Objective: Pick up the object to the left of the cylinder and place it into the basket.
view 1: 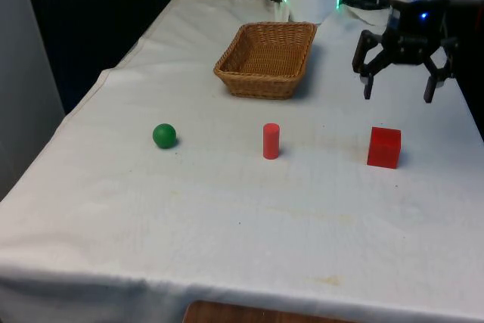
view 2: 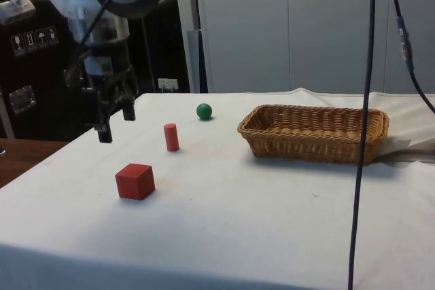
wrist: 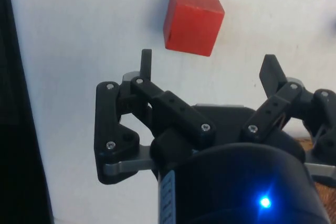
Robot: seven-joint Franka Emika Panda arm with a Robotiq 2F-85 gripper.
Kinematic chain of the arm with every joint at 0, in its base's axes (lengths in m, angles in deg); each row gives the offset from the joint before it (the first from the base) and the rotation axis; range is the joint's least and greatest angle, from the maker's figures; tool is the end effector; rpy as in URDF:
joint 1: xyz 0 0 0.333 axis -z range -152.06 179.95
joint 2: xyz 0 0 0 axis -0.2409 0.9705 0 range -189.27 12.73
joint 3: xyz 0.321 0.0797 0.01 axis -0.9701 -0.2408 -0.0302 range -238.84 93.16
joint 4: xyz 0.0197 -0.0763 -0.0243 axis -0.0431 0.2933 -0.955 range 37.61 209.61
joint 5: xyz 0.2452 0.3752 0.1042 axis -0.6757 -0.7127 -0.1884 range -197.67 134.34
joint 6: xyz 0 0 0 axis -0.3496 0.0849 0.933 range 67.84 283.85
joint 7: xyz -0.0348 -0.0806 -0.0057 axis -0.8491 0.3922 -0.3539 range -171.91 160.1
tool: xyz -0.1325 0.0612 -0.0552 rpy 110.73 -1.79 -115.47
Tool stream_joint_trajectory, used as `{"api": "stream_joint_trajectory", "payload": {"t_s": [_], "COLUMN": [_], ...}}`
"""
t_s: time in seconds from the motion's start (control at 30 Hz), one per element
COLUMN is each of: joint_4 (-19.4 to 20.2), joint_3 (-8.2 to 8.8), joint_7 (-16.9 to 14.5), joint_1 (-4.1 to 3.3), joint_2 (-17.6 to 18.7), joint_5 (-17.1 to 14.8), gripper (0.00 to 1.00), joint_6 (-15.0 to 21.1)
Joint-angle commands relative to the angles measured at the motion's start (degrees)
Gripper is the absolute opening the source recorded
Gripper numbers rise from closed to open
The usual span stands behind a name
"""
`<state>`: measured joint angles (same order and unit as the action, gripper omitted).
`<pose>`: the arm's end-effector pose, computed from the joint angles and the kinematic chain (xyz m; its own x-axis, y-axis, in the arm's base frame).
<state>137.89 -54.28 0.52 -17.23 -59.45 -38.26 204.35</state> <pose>0.6968 0.1678 0.1988 0.9941 0.0736 0.0796 0.0690 -0.9958 0.0594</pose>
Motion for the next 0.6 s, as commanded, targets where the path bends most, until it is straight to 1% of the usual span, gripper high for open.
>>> {"api": "stream_joint_trajectory", "payload": {"t_s": [0.0, 0.03, 0.07, 0.2, 0.27, 0.3, 0.33, 0.57], "joint_4": [0.3, 0.1, 0.5, 1.4, 1.8, 1.4, 2.0, 3.4], "joint_3": [-0.52, -0.06, -0.57, -0.69, -0.69, -0.17, -0.69, -0.86], "joint_7": [-0.5, 0.0, -0.5, -0.6, -0.7, -0.1, -0.7, -1.0], "joint_1": [0.34, 0.00, 0.34, 0.34, 0.46, 0.00, 0.52, 0.74], "joint_2": [0.2, 0.2, 0.5, 1.5, 1.9, 1.8, 2.1, 3.6], "joint_5": [-0.9, -0.1, -1.0, -1.9, -2.1, -1.3, -2.2, -3.2], "gripper": [1.00, 1.00, 1.00, 1.00, 1.00, 1.00, 1.00, 1.00], "joint_6": [1.3, 0.3, 1.7, 3.9, 4.9, 3.7, 5.3, 8.7]}}
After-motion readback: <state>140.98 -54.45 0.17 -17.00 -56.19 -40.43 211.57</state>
